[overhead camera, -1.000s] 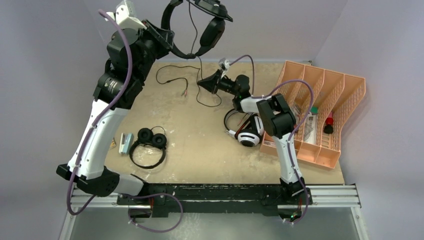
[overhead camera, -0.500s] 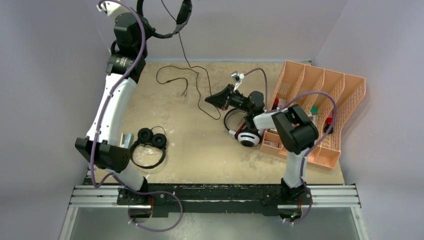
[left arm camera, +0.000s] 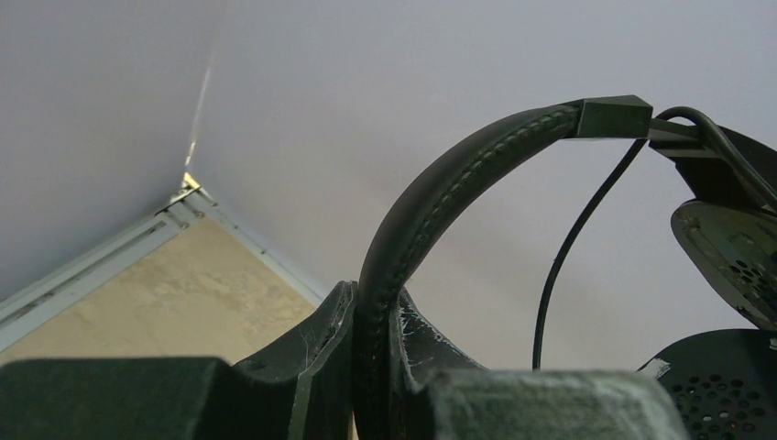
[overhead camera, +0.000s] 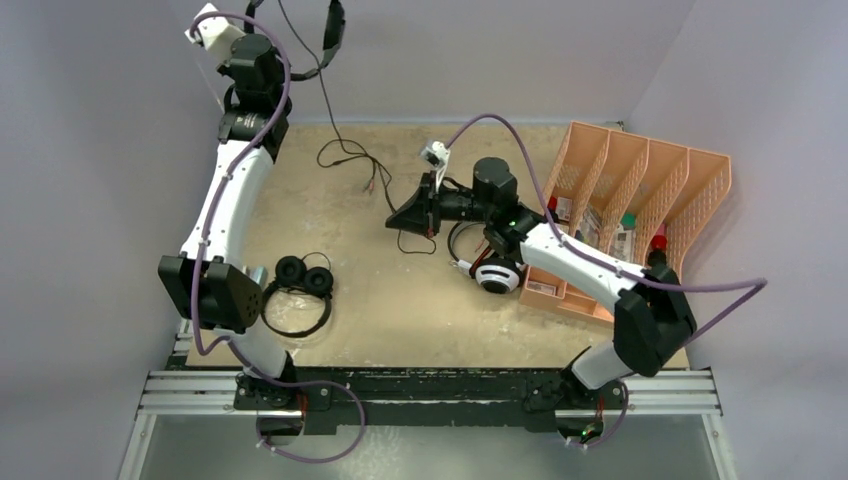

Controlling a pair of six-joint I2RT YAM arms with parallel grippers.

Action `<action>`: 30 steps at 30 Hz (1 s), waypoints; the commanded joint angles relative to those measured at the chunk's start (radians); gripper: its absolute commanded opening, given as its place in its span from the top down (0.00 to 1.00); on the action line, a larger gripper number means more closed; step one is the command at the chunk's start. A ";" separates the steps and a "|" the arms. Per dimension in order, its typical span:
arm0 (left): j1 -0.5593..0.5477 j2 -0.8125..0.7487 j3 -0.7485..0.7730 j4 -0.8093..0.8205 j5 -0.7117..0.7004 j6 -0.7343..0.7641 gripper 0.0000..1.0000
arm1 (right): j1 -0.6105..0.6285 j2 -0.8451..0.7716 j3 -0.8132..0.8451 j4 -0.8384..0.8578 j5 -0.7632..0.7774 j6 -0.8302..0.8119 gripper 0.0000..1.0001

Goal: Wrap the headphones
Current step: Wrap the headphones cable around the headphones.

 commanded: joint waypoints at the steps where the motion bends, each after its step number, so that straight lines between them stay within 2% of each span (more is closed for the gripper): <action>1: 0.015 -0.010 -0.013 0.117 -0.046 -0.006 1.00 | 0.058 -0.084 0.140 -0.391 0.031 -0.196 1.00; 6: 0.016 -0.049 -0.135 0.194 -0.034 0.082 1.00 | 0.098 -0.122 0.321 -0.647 0.127 -0.295 1.00; 9: 0.014 -0.095 -0.235 0.220 0.000 0.150 1.00 | 0.101 -0.103 0.517 -0.817 0.202 -0.361 1.00; 15: -0.023 -0.210 -0.457 0.082 0.078 0.235 1.00 | 0.101 0.023 0.920 -1.076 0.372 -0.574 1.00; 19: -0.103 -0.316 -0.618 0.036 0.114 0.253 1.00 | 0.101 0.095 1.073 -1.100 0.426 -0.711 1.00; 23: -0.186 -0.384 -0.695 -0.060 0.211 0.277 1.00 | 0.099 0.149 1.147 -1.072 0.514 -0.842 1.00; 30: -0.205 -0.552 -0.815 -0.136 0.436 0.339 1.00 | 0.045 0.288 1.349 -1.134 0.515 -0.972 1.00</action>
